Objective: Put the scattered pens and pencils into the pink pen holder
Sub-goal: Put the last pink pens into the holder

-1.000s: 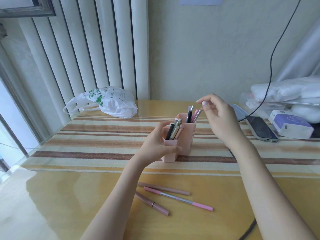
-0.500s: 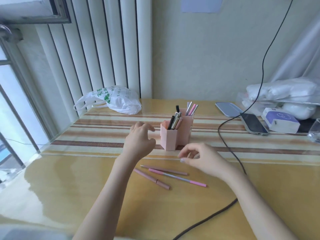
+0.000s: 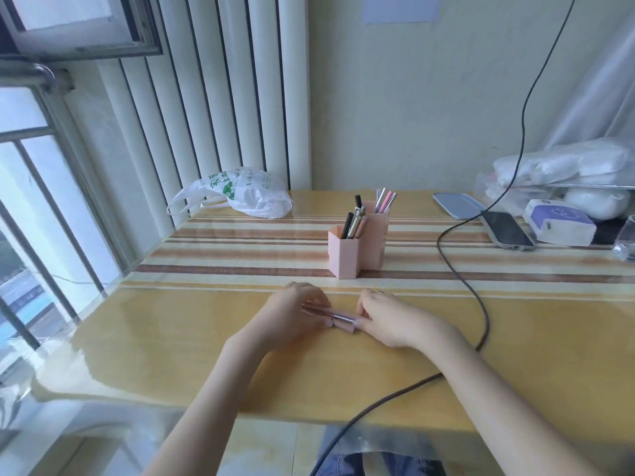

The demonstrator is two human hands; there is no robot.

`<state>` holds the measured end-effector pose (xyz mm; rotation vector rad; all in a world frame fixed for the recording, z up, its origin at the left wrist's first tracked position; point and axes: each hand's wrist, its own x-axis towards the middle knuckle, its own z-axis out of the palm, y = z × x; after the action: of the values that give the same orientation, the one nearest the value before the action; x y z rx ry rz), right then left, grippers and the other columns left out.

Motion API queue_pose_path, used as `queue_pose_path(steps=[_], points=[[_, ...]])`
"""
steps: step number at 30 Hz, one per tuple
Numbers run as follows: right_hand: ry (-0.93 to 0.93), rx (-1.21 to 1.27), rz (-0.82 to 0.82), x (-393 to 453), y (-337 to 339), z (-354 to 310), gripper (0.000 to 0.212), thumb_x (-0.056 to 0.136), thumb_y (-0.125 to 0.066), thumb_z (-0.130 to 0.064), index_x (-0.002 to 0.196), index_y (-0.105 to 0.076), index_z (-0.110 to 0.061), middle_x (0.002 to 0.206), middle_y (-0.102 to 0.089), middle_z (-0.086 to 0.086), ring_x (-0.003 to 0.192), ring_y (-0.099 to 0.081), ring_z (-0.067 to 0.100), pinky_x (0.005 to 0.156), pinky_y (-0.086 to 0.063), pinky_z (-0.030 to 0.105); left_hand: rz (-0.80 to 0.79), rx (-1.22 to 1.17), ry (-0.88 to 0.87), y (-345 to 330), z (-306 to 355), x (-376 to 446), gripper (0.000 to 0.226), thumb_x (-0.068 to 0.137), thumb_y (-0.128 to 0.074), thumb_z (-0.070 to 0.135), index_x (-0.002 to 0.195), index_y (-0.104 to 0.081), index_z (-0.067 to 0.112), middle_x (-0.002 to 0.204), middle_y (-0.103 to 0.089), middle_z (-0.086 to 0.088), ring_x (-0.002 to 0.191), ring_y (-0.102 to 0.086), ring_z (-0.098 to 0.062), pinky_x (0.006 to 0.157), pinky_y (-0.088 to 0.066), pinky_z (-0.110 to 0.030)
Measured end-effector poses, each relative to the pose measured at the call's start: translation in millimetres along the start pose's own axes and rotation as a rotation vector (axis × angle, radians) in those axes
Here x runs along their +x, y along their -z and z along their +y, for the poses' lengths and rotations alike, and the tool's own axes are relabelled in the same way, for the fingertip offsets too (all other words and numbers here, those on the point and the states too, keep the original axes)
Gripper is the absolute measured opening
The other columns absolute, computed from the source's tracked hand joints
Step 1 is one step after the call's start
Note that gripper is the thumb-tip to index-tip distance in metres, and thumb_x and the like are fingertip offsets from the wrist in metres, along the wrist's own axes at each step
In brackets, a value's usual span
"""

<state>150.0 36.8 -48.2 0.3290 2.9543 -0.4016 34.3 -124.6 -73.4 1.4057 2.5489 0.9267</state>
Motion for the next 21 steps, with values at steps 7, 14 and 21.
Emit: queue_pose_path(steps=[7,14,21], points=[[0.014,-0.002,0.049,0,1,10,0.015,0.101,-0.036,-0.03,0.106,-0.045,-0.018,0.122,-0.053,0.006,0.116,-0.041,0.021,0.091,-0.037,0.035,-0.059,0.427,-0.109,-11,15,7,0.04,0.091,-0.047,0.052,0.107,-0.047,0.015,0.11,-0.052,-0.002,0.1,-0.043,-0.023,0.085,-0.035,-0.032],[0.029,0.288,0.164,3,22,37,0.009,0.094,-0.053,-0.034,0.088,-0.058,-0.029,0.079,-0.063,-0.011,0.074,-0.058,0.008,0.066,-0.044,0.027,0.002,0.556,-0.126,-19,32,24,0.043,0.097,-0.033,0.05,0.094,-0.051,0.011,0.093,-0.064,-0.009,0.086,-0.059,-0.031,0.06,-0.033,-0.034],[0.141,1.069,0.416,10,56,64,0.011,0.086,-0.067,-0.008,0.096,-0.071,-0.011,0.076,-0.073,0.006,0.058,-0.063,0.012,0.057,-0.054,0.02,0.029,-0.372,-0.001,-10,29,47,0.034,0.097,-0.046,0.037,0.069,-0.038,0.019,0.058,-0.036,0.009,0.051,-0.032,-0.01,0.047,-0.028,-0.023]])
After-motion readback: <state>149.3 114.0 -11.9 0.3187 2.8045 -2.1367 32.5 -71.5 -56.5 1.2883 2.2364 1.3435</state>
